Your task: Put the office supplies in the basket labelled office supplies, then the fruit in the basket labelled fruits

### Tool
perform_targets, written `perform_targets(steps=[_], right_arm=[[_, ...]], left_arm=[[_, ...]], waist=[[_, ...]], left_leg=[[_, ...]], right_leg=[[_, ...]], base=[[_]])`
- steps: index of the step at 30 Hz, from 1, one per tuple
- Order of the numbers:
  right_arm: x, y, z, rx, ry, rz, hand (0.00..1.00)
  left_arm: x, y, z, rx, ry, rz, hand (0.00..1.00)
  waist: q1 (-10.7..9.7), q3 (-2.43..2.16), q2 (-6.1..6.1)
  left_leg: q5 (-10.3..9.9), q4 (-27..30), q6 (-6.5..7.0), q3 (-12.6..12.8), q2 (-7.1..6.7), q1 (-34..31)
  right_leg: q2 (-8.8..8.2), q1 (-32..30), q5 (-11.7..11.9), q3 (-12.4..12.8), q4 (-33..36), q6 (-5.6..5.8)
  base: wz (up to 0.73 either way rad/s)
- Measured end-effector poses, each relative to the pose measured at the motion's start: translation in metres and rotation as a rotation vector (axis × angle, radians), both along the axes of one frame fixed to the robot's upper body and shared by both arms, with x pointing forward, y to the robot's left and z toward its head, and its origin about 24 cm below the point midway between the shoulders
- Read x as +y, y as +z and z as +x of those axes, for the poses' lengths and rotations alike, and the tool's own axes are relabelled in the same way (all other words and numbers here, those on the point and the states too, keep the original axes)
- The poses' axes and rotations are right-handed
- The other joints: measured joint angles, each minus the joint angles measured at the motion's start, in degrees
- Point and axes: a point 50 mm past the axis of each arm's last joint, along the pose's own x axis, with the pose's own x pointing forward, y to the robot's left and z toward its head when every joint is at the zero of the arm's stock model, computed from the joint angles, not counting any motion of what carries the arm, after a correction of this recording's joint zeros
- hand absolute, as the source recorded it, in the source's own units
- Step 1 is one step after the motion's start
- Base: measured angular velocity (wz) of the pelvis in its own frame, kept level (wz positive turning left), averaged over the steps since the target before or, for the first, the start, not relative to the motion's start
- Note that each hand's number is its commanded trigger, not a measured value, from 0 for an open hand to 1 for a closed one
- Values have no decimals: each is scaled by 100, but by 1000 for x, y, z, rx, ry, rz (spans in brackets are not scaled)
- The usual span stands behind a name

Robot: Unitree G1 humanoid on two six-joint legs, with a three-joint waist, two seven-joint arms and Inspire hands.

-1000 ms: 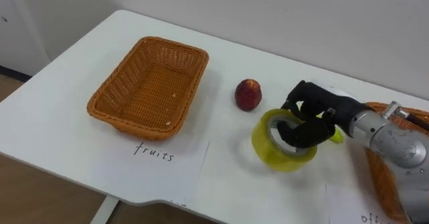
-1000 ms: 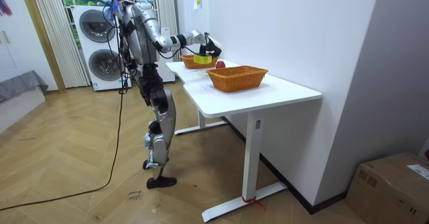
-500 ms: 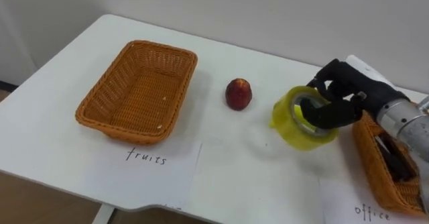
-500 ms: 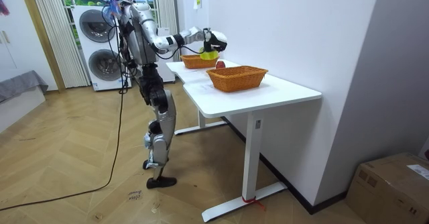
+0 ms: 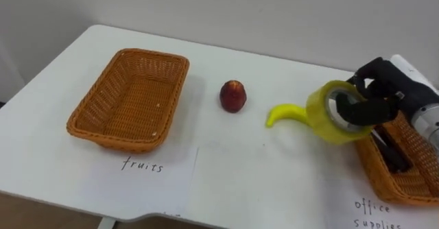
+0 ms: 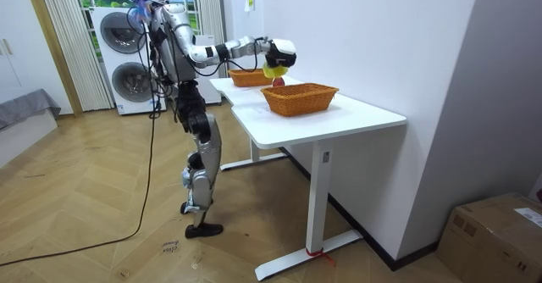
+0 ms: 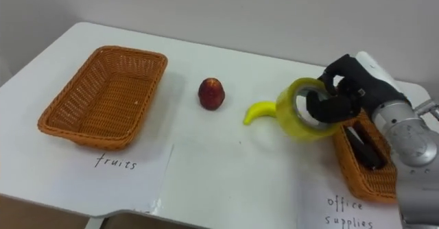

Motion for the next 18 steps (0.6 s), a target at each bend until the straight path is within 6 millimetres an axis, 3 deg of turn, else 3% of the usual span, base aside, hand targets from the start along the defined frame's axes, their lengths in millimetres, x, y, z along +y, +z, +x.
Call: perform_targets(steps=[18], right_arm=[[-20, -17, -3, 27, -106, 61, 100]], left_arm=[[7, 2, 5, -48, 110, -4, 0]], waist=[[-355, 5, -125]], left_leg=[[-10, -155, 0, 244, 31, 120]], right_leg=[[43, -10, 7, 315, 6, -1]], base=[[-7]])
